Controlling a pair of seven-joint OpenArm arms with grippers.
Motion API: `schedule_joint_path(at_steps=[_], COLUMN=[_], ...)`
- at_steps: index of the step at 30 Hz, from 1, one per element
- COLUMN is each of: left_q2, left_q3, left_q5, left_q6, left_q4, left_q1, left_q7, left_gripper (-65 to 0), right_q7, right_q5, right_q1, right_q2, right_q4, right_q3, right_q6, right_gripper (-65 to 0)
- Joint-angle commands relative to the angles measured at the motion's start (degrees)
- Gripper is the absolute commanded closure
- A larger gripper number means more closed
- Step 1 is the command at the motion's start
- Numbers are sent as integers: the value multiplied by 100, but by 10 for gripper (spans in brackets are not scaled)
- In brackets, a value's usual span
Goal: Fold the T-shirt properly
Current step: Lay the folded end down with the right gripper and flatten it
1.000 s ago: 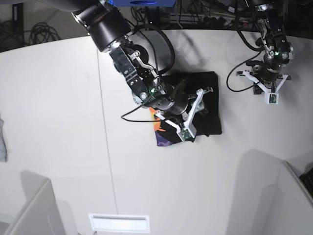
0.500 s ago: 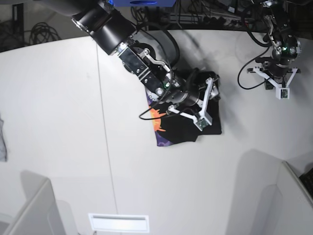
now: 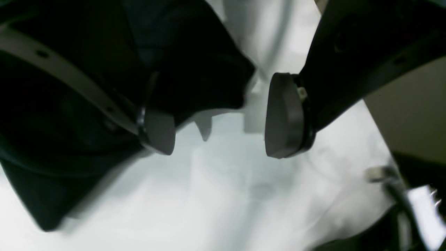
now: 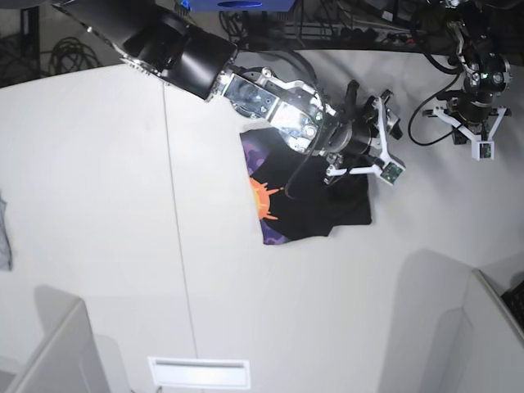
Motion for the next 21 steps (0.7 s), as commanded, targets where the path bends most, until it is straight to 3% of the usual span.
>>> schedule_joint_path(at_steps=[1,4,6,8,11,15,21], left_q2=[-84,-84,-76,-67,-67,-58,-58], left_q3=[-26,-34,-34,-34,-43,-43,-43], left_q5=[-17,-17,-17,-17,-17,-17,-17], left_q6=[0,0,0,0,0,0,0], left_q4=[98,90,116,116,81,116,116], left_q1=[-39,-48,-39,-30,-13,84,84], left_q7=[-108,-108,-108,-108,-108,-108,-108], left_gripper=[0,0,0,0,0,0,0], right_q7=[162,74,-198,-392,-444,-462,-418], right_q5=[27,1,-8,-17,-17,-26,-26], right_q1=[158,149,18,-167,-475,-633,-510], right_q2=[-100,32,234,384,586,762,779], right_q4=[320,901,1261,1586,1824,1674,857], right_q3=[0,202,624,1160,1960,2602,2945], right_q6=[7,-2,-2,-2,-2,-2,-2], right_gripper=[-384,-380,-338,-234,-2,0,0])
